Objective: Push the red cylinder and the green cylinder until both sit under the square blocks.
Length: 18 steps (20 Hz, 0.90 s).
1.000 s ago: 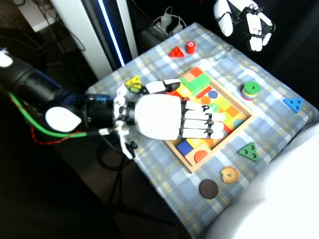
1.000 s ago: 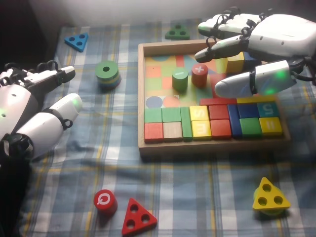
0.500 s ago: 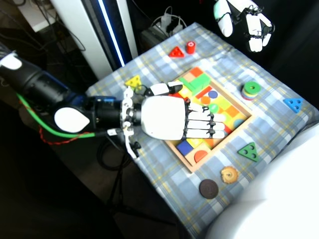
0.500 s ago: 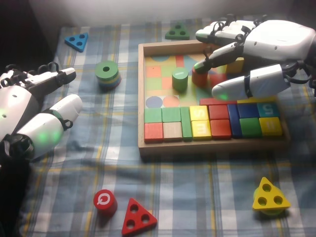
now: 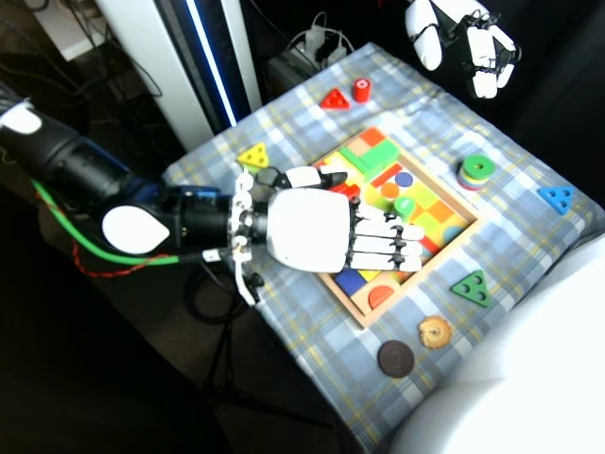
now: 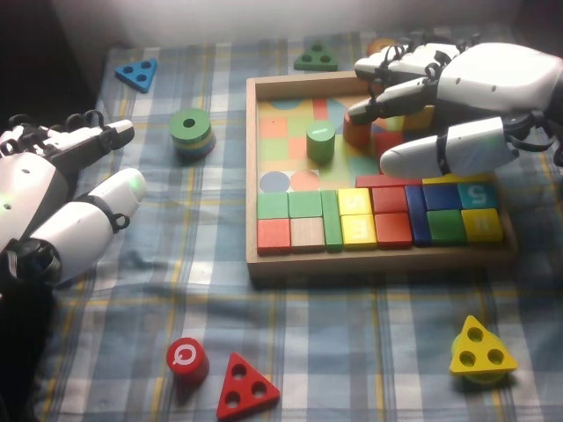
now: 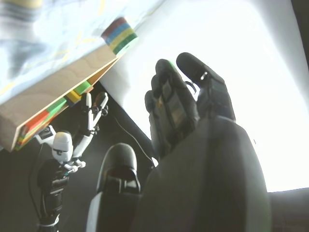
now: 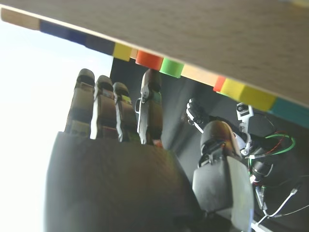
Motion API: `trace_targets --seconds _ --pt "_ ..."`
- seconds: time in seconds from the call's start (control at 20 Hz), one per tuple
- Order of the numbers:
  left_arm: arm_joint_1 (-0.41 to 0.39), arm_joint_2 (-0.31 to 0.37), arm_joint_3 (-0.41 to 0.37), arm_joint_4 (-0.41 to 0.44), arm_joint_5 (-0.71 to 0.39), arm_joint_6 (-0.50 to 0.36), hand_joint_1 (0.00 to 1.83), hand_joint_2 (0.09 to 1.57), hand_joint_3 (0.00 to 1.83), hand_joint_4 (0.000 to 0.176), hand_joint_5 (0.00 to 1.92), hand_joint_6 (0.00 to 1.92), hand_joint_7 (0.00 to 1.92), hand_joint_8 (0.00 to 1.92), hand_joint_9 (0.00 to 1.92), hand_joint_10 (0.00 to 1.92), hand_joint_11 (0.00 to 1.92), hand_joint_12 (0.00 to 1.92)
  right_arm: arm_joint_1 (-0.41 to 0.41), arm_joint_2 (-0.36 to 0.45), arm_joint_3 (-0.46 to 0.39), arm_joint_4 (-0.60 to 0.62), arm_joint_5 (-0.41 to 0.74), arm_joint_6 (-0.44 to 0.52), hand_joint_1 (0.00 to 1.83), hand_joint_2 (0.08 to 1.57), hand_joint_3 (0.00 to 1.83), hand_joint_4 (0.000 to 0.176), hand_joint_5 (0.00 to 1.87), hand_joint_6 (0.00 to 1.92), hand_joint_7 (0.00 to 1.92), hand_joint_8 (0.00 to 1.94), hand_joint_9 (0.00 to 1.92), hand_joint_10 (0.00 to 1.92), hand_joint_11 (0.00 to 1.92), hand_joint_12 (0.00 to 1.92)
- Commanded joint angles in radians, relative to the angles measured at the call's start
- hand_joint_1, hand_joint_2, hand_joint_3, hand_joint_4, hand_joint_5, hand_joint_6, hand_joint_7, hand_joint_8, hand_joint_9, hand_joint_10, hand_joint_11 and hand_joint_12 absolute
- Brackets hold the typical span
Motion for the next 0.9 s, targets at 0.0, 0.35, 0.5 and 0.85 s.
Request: trace_targets --seconds 0.0,0.35,0.5,0.85 --pt "-0.009 -0.001 -0.001 0.034 -0.116 -0.003 0.03 1.46 0.0 0.013 0.49 0.0 0.49 0.0 0.51 0.0 0.0 1.0 0.0 0.007 -0.011 0.016 0.07 0.011 0.0 1.07 0.0 0.011 0.46 0.0 0.01 0.0 0.0 0.0 0.0 0.0" --pt "-0.01 0.005 -0.003 0.032 -0.111 -0.003 0.03 1.44 0.0 0.016 0.49 0.0 0.51 0.0 0.55 0.01 0.0 1.14 -0.011 0.092 -0.087 0.006 0.064 0.012 0.0 1.06 0.0 0.064 0.45 0.0 0.02 0.0 0.0 0.0 0.0 0.0" --pt "-0.01 0.006 -0.004 0.032 -0.107 -0.003 0.04 1.44 0.0 0.01 0.5 0.0 0.51 0.0 0.55 0.0 0.0 1.15 -0.011 0.129 -0.116 -0.007 0.053 0.012 0.0 1.07 0.0 0.0 0.44 0.0 0.03 0.01 0.0 0.0 0.0 0.0" --pt "-0.01 0.006 -0.004 0.032 -0.102 -0.003 0.05 1.44 0.0 0.0 0.51 0.0 0.52 0.0 0.55 0.0 0.0 1.12 -0.03 0.199 -0.167 -0.018 0.032 0.012 0.0 1.0 0.0 0.014 0.42 0.0 0.03 0.0 0.0 0.0 0.0 0.0"
